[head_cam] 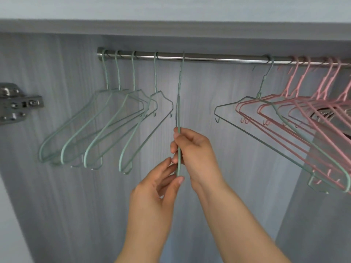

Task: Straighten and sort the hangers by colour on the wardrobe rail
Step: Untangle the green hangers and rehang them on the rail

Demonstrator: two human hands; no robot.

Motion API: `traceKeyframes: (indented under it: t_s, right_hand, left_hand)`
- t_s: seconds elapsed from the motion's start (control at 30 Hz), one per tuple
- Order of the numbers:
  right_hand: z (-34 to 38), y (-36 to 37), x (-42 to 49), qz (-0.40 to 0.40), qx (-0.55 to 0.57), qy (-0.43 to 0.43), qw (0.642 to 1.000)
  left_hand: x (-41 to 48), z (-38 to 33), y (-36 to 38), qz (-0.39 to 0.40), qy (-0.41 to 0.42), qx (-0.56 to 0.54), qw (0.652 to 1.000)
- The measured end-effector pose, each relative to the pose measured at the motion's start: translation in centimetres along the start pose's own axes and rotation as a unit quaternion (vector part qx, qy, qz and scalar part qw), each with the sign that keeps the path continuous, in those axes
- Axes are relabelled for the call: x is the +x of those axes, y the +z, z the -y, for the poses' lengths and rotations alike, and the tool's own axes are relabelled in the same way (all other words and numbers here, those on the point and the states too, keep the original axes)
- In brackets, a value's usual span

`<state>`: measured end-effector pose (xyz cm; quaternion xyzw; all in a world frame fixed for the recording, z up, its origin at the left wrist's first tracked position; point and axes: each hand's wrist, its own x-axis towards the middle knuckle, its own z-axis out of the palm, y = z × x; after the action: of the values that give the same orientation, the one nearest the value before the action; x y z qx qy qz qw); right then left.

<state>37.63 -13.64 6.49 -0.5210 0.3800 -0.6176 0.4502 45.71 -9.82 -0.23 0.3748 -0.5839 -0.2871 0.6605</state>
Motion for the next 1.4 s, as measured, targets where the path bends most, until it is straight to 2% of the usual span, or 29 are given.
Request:
traceKeyframes:
  t_s: [0.33,0.4,0.47,0.53,0.6,0.67,0.73,0.8,0.9,1.0,1.1,1.13,1.17,1.2,1.3,1.33,1.4]
  right_hand:
    - [-1.0,1.0,0.5,0.017,-0.005,0.021,1.0]
    - [-0.8,0.5,0.2,0.026,-0.051,0.018,0.998]
    - [-0.2,-1.0,-0.3,0.013,-0.161,-0.022,0.987]
    - [0.9,-3.8,-1.3,-0.025,-0.298,-0.103,0.949]
    - [3.1,-7.3,-2.8,-0.088,-0.411,-0.186,0.888]
    - [5.3,-10.9,-4.1,-0.172,-0.493,-0.23,0.821]
    - [7.2,-14.4,-5.0,-0.243,-0.562,-0.22,0.759]
    - [8.4,-17.1,-5.4,-0.279,-0.622,-0.172,0.711]
    - [8.6,-19.5,-5.0,-0.246,-0.671,-0.067,0.696]
    - [7.4,-19.9,-4.2,-0.196,-0.693,-0.025,0.694]
    - [6.1,-19.4,-3.4,-0.18,-0.746,-0.006,0.641]
    - [5.7,-19.1,-3.1,-0.178,-0.753,-0.01,0.633]
    - [5.4,-18.8,-2.9,-0.175,-0.749,-0.015,0.64]
    - [5.2,-18.3,-2.8,-0.17,-0.724,-0.021,0.668]
    - [4.4,-16.2,-2.4,-0.132,-0.579,-0.029,0.804]
    - [4.1,-15.5,-2.1,-0.129,-0.529,-0.037,0.838]
    - [3.4,-14.0,-1.5,-0.133,-0.455,-0.057,0.878]
  left_hand:
    - [0.3,0.8,-0.8,-0.023,-0.008,0.028,0.999]
    - [0.0,0.9,-0.6,-0.024,0.006,0.053,0.998]
    - [-0.3,0.6,-0.4,-0.033,0.039,0.1,0.994]
    - [-0.6,0.0,-0.2,-0.062,0.099,0.161,0.98]
    - [-0.8,-1.0,0.3,-0.097,0.163,0.188,0.964]
    - [-1.1,-2.2,1.5,-0.1,0.227,0.162,0.955]
    - [-1.4,-2.8,3.4,-0.045,0.242,0.088,0.965]
    - [-1.5,-2.7,5.8,0.048,0.185,0.002,0.981]
    - [-1.6,-1.7,9.6,0.164,0.088,-0.037,0.982]
    - [-2.3,-1.0,12.9,0.246,0.032,-0.038,0.968]
    - [-2.8,-1.2,14.8,0.277,0.013,-0.021,0.961]
    - [-2.9,-1.3,15.2,0.278,0.015,-0.014,0.96]
    - [-2.8,-1.4,15.4,0.28,0.014,-0.009,0.96]
    - [-2.7,-1.4,15.5,0.282,0.008,-0.007,0.959]
    - [-1.9,-1.2,14.7,0.267,-0.014,-0.02,0.963]
    - [-1.6,-1.1,14.1,0.25,-0.017,-0.026,0.968]
    - [-1.3,-0.8,12.6,0.21,-0.01,-0.019,0.977]
